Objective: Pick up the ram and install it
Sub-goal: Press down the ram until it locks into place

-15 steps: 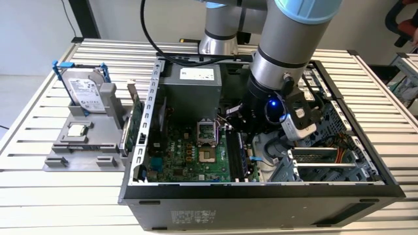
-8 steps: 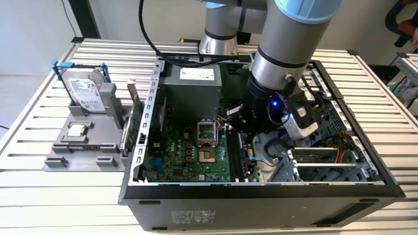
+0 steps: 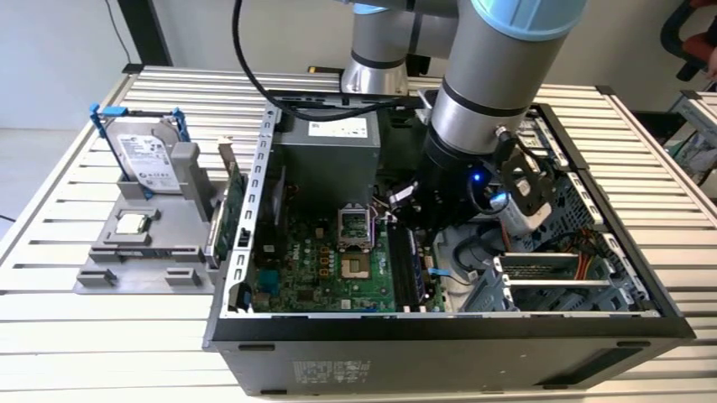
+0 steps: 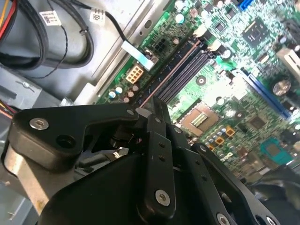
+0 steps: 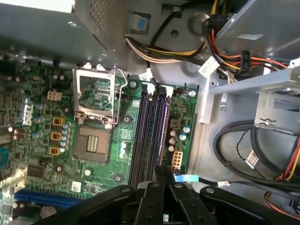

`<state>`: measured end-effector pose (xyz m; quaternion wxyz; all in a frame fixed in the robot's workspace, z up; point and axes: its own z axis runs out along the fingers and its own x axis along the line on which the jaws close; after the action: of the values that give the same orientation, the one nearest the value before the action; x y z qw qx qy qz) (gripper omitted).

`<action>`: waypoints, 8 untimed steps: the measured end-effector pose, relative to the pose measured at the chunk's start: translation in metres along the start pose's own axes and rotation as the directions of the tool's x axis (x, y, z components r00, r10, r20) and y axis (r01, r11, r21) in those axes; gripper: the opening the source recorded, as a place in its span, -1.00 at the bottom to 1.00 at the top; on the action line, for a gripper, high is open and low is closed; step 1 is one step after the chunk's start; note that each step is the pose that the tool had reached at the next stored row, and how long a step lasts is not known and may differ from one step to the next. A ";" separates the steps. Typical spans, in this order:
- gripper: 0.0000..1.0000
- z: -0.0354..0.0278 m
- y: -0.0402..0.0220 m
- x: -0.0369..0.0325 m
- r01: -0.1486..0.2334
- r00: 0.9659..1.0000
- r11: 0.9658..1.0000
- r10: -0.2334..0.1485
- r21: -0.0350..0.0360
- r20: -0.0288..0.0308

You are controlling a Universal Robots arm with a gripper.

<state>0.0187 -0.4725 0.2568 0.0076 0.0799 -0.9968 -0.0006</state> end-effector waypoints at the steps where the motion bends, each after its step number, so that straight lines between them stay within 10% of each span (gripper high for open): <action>1: -1.00 0.0000 0.0000 0.0000 0.017 1.000 1.000 -0.017 0.000 0.000; 8: -1.00 0.0000 0.0000 0.0000 0.141 0.990 0.990 -0.141 0.002 -0.001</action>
<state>0.0187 -0.4725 0.2568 0.0076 0.1501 -0.9886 0.0000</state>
